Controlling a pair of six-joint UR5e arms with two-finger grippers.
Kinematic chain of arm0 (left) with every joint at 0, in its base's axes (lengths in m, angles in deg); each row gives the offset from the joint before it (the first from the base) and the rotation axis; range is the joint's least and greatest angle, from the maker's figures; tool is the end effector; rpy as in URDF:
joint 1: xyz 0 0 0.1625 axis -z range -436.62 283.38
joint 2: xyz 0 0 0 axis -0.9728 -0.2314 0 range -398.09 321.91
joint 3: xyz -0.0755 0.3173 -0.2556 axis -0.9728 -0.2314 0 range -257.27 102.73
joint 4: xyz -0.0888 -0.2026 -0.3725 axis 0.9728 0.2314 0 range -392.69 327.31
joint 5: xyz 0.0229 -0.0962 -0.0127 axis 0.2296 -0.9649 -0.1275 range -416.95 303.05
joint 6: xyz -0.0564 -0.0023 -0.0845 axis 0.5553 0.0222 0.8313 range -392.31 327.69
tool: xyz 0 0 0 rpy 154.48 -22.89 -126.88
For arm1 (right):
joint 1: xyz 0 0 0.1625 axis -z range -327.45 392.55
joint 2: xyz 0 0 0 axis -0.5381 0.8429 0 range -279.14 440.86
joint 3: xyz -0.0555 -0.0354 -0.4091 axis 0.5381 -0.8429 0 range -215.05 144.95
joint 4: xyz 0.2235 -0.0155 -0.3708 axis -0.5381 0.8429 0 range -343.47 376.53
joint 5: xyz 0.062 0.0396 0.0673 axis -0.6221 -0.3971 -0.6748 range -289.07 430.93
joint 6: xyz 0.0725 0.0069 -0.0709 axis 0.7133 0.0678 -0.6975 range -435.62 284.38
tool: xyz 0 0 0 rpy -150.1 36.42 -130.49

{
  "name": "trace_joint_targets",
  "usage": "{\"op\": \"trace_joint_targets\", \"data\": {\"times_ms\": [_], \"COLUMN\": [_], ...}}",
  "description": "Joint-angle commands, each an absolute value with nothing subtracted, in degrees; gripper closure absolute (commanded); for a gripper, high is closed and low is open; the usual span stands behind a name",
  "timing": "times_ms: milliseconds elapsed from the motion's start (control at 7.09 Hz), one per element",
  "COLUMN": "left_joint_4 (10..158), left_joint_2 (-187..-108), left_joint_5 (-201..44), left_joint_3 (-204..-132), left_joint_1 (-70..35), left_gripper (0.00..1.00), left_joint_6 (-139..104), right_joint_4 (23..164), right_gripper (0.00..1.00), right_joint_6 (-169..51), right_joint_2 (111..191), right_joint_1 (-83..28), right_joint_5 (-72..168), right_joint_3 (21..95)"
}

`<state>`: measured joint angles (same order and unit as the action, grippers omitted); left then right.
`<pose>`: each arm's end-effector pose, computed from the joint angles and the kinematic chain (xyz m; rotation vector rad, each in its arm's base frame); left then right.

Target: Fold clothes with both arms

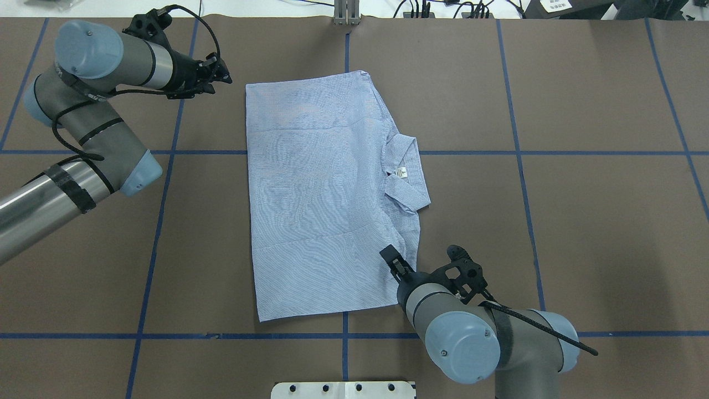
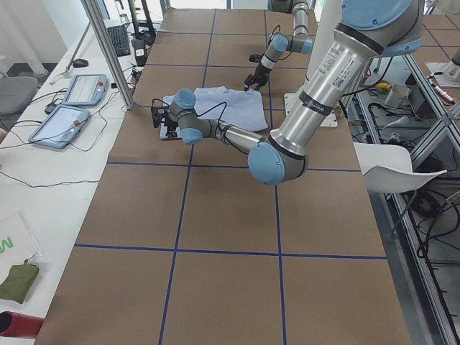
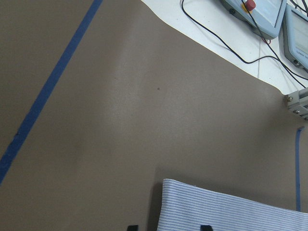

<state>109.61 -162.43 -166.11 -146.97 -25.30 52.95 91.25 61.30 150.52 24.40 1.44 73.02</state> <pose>0.3980 -0.6571 0.3518 0.2806 1.1642 -0.5217 -0.5728 -0.2527 0.2710 0.0051 -1.0345 1.0463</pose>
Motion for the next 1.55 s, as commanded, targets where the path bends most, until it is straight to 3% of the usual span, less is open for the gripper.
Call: {"op": "trace_joint_targets", "data": {"times_ms": [0, 282, 423, 564, 705, 987, 1269, 1410], "left_joint_4": [109.6, 109.6, 109.6, 109.5, 109.6, 109.6, 109.5, 109.5], "left_joint_2": [-162.4, -162.4, -162.4, -162.4, -162.4, -162.4, -162.4, -162.4], "left_joint_5": [-166.1, -166.1, -166.1, -166.0, -166.1, -166.1, -166.1, -166.1], "left_joint_3": [-147.0, -147.0, -147.0, -147.0, -147.0, -147.0, -147.1, -147.1], "left_joint_1": [-25.3, -25.3, -25.3, -25.3, -25.3, -25.3, -25.3, -25.3], "left_gripper": [0.47, 0.47, 0.47, 0.47, 0.47, 0.47, 0.47, 0.47], "left_joint_6": [52.9, 53.0, 53.0, 53.0, 53.0, 53.0, 53.1, 53.1], "right_joint_4": [91.4, 91.5, 91.6, 91.7, 91.7, 91.7, 91.9, 91.9], "right_gripper": [0.17, 0.27, 0.27, 0.20, 0.18, 0.24, 0.19, 0.23], "right_joint_6": [61.4, 61.4, 61.4, 61.4, 61.4, 61.4, 61.4, 61.4], "right_joint_2": [150.4, 150.5, 150.5, 150.5, 150.5, 150.5, 150.6, 150.5], "right_joint_1": [24.4, 24.4, 24.4, 24.5, 24.6, 24.6, 24.9, 25.0], "right_joint_5": [1.3, 1.3, 1.2, 1.2, 1.1, 1.1, 1.1, 1.0], "right_joint_3": [73.1, 72.9, 72.9, 72.8, 72.8, 72.5, 72.5, 72.6]}}
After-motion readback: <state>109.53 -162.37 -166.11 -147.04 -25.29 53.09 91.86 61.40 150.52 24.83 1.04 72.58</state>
